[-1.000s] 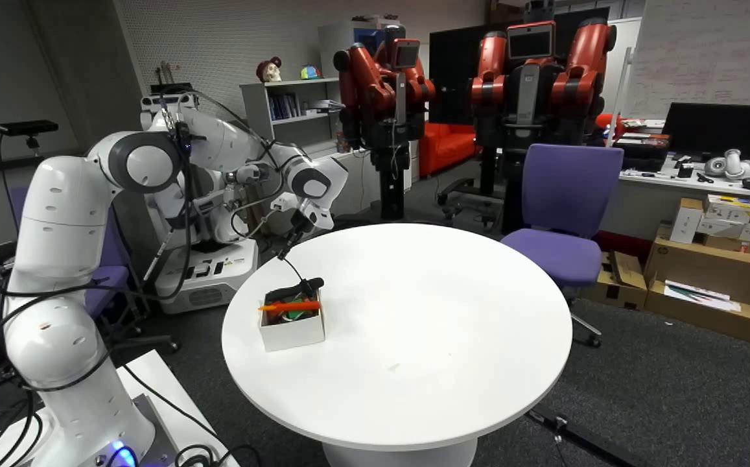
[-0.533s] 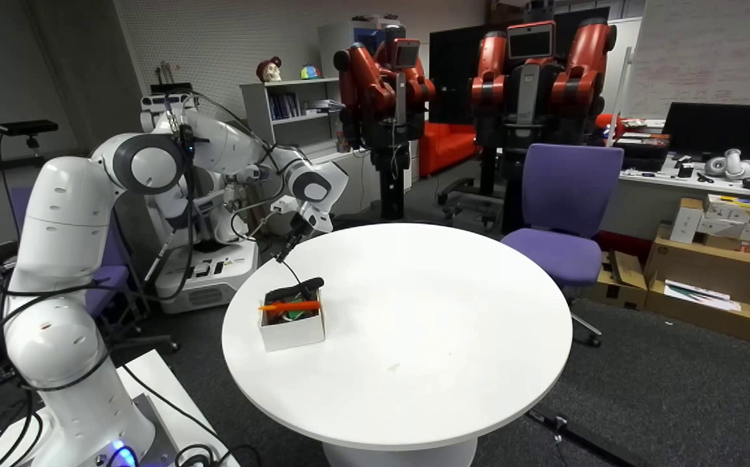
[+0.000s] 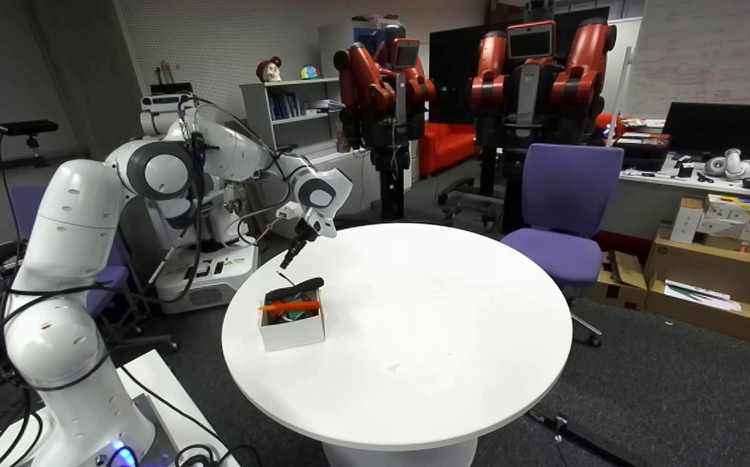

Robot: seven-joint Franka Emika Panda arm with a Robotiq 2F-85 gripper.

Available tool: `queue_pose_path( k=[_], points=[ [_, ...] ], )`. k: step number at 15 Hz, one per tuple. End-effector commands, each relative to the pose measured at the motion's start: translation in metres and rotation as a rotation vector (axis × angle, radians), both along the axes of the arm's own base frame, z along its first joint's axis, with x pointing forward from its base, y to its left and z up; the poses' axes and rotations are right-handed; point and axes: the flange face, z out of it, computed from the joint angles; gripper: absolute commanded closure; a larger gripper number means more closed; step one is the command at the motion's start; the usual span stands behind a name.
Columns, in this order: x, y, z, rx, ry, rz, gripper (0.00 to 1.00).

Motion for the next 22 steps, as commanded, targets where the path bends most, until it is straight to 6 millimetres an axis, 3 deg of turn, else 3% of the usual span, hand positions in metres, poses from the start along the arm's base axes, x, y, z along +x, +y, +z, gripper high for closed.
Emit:
queue_pose_path(
  k=[1,6,11,16,22],
  points=[
    [0.004,-0.002,0.008,-0.007,0.01,0.011,0.34],
    [-0.001,-0.005,0.015,0.004,-0.013,0.016,0.01],
    [-0.013,-0.007,0.032,-0.132,-0.166,-0.013,0.0],
    [-0.045,0.0,0.064,-0.257,-0.417,0.0,0.0],
    [-0.073,0.012,0.102,-0.332,-0.611,-0.159,0.0]
  ],
)
